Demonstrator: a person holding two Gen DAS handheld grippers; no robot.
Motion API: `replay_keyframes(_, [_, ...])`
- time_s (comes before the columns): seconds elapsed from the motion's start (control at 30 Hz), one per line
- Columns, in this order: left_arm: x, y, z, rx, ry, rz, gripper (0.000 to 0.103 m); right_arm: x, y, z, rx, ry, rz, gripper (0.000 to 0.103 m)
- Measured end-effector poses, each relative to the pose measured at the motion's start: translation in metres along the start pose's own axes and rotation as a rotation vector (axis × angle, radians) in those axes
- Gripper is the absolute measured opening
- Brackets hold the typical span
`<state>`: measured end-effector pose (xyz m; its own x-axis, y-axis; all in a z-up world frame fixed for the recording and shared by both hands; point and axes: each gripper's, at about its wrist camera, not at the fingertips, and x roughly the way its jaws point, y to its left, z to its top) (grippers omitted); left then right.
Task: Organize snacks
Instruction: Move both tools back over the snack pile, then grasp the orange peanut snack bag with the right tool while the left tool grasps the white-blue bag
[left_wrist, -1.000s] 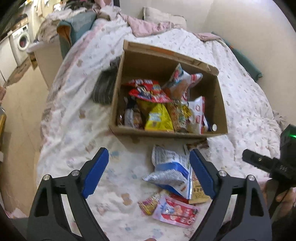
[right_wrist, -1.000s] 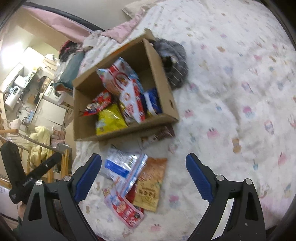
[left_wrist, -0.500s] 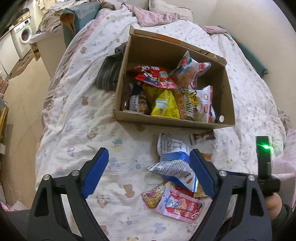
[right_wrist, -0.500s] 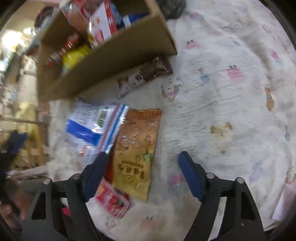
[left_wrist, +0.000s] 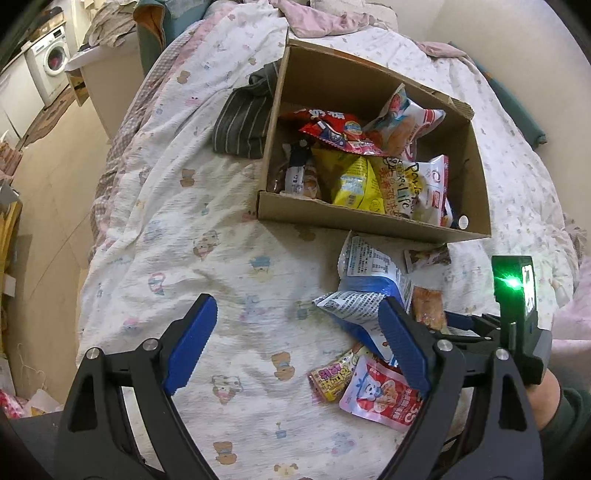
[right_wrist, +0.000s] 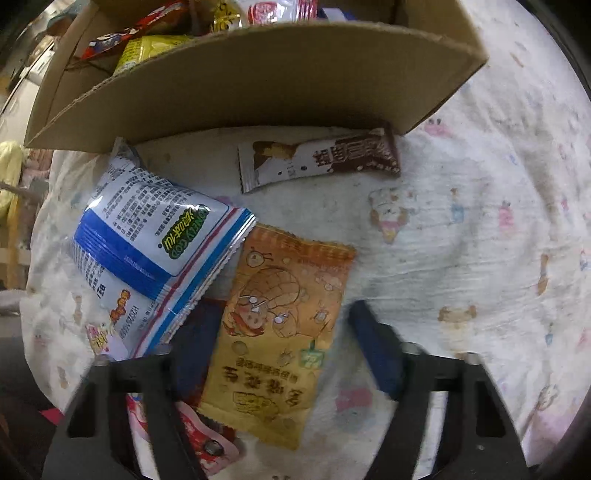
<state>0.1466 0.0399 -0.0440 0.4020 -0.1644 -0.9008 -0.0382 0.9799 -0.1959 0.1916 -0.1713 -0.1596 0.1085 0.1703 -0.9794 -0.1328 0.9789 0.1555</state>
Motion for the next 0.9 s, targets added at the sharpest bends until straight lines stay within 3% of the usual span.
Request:
replay_keyframes(0.1, [0.002,-0.009,0.001,0.030,0.014,-0.023,0.087,-0.009,-0.007,-0.004,0.013,-0.018,0.026,0.042])
replay_keyframes(0.2, [0.007,-0.022,0.001,0.071,0.026,-0.010,0.087,-0.023,-0.012,-0.007,0.021,-0.048,0.074,0.036])
replay_keyframes(0.53, [0.043,-0.071,0.003,0.199,0.116,-0.010,0.087,-0.066,-0.039,-0.023,0.061,-0.161,0.196,0.033])
replay_keyframes(0.7, [0.066,-0.100,0.009,0.289,0.173,-0.057,0.087,-0.078,-0.065,-0.029,0.099,-0.183,0.212,0.033])
replay_keyframes(0.9, [0.106,-0.112,0.003,0.345,0.271,0.008,0.087,-0.080,-0.077,-0.032,0.125,-0.193,0.228,0.033])
